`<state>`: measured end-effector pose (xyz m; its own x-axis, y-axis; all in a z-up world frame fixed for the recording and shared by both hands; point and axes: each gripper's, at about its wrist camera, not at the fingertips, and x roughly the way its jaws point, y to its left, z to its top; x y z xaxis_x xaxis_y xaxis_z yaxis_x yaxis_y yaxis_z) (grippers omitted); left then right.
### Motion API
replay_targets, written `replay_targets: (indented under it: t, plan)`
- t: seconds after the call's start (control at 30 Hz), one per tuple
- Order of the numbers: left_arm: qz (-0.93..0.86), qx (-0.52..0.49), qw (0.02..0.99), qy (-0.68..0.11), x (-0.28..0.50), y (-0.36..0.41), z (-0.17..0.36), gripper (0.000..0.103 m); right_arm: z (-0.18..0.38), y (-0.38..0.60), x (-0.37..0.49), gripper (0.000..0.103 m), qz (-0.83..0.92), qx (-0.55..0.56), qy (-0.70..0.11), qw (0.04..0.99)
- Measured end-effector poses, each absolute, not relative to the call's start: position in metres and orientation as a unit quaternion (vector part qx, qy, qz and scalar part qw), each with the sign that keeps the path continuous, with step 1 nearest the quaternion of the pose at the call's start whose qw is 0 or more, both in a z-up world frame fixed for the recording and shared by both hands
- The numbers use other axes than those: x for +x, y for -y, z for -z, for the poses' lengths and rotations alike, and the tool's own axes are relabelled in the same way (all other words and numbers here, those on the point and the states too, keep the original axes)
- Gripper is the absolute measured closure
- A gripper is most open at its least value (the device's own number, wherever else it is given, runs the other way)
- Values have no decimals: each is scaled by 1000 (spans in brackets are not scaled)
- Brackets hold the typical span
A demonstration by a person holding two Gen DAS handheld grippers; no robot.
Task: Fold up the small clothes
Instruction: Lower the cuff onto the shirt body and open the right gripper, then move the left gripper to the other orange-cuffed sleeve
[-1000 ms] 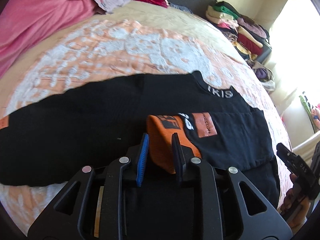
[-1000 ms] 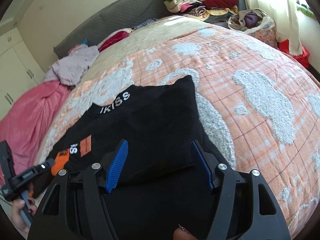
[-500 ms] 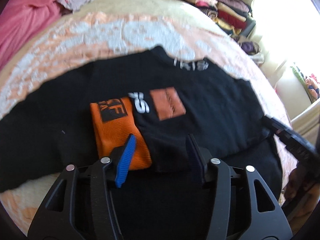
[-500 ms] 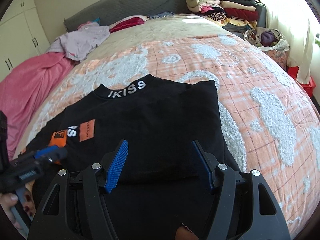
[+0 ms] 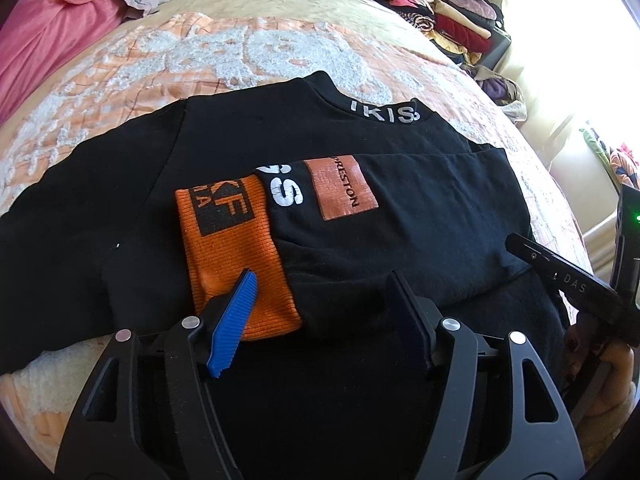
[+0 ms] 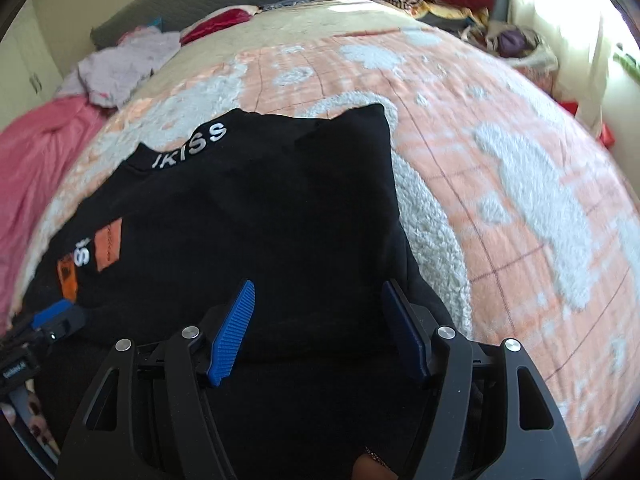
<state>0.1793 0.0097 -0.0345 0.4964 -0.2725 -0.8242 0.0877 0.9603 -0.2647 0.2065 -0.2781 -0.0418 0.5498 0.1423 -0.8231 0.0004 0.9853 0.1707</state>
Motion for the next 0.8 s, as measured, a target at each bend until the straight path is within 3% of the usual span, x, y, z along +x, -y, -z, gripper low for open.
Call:
replay_targets:
  t: [0.3,0.5,0.57,0.63,0.8]
  plan:
    - [101,-95,862,-487,175,-11,26,32,23,275,190,27,-47,85,-459,883]
    - [94,-95,868,-478,166,-16,15,18,11,270,178,14,-58,92,-449,887]
    - [88,-94,872,-473,163,-19,11,18,6,267,174,11,-61,90,-443,890]
    - [82,-93,875,-468,160,-22,7,9,0,263,170,9,-64,87,-435,894]
    - [67,-100,883,-453,153,-34,-6,10,-14,255,164,7,-74,81,-419,901]
